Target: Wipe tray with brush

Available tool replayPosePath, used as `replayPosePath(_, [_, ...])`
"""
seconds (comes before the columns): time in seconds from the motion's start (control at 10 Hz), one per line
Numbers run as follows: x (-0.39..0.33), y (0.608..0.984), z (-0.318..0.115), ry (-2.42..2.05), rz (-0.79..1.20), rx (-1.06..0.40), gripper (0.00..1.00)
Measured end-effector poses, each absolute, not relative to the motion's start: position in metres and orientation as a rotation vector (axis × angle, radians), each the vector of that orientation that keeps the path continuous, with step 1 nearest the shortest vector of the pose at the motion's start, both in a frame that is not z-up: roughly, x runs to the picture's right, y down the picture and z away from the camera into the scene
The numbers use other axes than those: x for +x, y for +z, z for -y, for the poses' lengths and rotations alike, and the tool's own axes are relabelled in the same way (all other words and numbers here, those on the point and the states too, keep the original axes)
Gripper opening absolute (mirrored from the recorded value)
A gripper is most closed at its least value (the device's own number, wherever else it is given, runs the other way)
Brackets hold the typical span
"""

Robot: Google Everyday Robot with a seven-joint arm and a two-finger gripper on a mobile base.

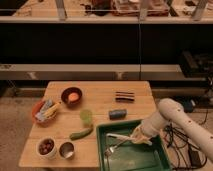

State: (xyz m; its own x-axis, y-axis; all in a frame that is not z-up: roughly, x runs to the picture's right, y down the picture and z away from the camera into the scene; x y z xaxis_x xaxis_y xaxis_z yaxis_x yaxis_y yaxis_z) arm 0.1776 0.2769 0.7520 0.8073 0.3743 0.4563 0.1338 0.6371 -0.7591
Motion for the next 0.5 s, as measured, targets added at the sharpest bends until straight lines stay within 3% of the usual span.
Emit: replayPosePath(0.5, [0.195,0.739,-0.315,0.202,0.638,-0.950,0.00])
